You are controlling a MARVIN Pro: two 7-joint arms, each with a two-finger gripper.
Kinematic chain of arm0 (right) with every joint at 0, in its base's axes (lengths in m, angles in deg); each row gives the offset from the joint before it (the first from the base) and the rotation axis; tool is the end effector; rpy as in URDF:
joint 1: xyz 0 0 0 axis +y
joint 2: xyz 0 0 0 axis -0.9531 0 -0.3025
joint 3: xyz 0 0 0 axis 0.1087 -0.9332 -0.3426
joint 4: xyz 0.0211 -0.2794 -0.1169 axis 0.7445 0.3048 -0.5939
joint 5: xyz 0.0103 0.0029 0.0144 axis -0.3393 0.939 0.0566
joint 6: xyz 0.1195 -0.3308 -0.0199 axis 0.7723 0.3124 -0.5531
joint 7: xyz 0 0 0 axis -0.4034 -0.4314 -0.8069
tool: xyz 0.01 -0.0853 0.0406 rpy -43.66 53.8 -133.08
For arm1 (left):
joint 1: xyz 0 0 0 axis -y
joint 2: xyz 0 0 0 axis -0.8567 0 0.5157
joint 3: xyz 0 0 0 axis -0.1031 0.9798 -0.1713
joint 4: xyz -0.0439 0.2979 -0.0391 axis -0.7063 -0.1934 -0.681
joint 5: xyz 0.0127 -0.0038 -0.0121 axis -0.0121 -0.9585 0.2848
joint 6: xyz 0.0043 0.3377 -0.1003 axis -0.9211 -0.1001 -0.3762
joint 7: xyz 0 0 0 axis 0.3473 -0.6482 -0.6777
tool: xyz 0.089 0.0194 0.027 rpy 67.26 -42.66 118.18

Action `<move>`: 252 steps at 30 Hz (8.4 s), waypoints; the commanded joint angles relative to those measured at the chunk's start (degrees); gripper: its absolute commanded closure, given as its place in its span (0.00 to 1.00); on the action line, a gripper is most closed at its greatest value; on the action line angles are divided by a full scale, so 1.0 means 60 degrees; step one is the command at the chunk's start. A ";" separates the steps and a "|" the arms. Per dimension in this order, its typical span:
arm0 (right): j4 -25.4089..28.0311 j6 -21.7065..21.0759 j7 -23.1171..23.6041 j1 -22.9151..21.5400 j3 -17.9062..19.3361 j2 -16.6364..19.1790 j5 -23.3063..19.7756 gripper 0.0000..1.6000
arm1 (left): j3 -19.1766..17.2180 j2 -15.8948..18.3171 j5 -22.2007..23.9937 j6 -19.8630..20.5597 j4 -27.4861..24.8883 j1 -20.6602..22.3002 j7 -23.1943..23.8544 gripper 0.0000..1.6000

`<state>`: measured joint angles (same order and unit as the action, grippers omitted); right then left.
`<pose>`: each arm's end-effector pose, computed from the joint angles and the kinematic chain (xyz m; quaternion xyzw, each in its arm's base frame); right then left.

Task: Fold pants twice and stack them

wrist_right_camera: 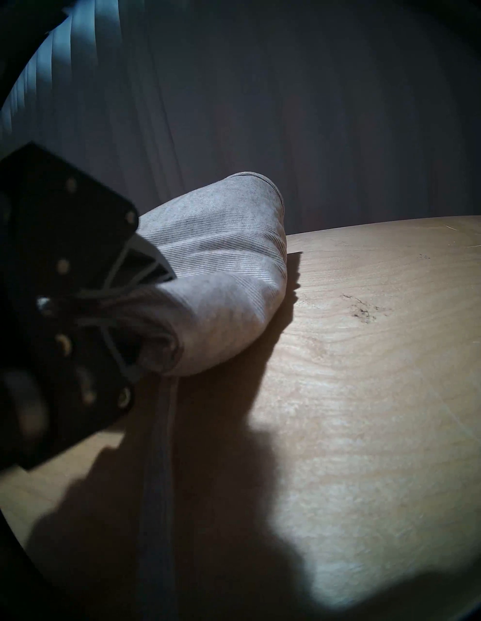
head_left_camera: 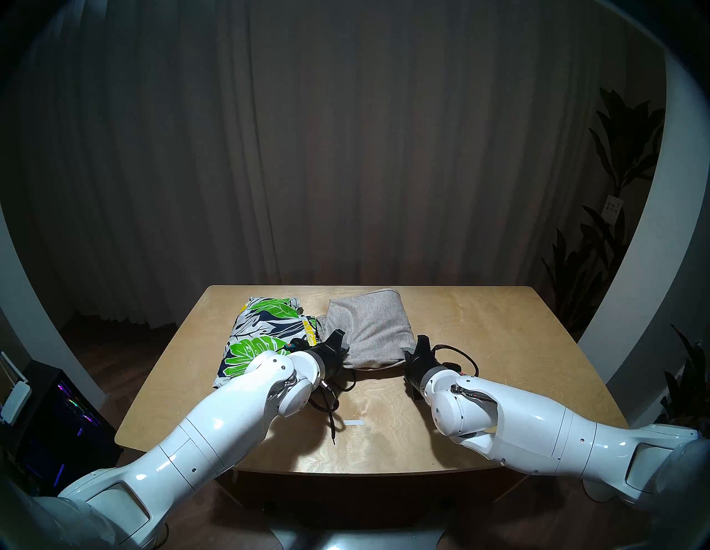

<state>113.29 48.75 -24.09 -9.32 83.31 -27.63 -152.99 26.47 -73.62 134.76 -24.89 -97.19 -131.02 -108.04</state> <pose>0.4292 0.0716 -0.3717 -0.6290 0.5614 -0.2896 0.4530 0.4614 -0.0985 -0.3527 0.7928 0.3591 0.2901 0.3979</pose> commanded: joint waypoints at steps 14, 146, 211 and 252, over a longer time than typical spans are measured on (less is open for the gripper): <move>-0.0094 -0.0474 0.1151 -0.0382 0.0800 0.0252 0.0223 1.00 | -0.0199 -0.0142 -0.0241 -0.0049 -0.0763 0.0251 0.0236 1.00; -0.2662 -0.1980 0.2112 -0.3188 -0.1106 -0.4472 0.2055 1.00 | -0.2950 0.2951 -0.2717 -0.2369 0.0718 -0.1660 0.5949 1.00; 0.1271 -0.0947 -0.2857 -0.2895 -0.2383 -0.1324 0.2188 0.00 | -0.3729 0.4945 -0.2847 -0.4011 -0.2459 -0.5289 0.3032 0.00; -0.0461 -0.0939 -0.1526 -0.4439 -0.0984 0.3270 0.5910 0.00 | -0.2999 0.5514 -0.7628 -0.3455 -0.3582 -0.3152 0.3079 0.00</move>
<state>110.68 44.62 -35.70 -32.94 76.65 -12.46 -121.35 8.04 -40.07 92.59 -46.92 -118.65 -154.05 -89.77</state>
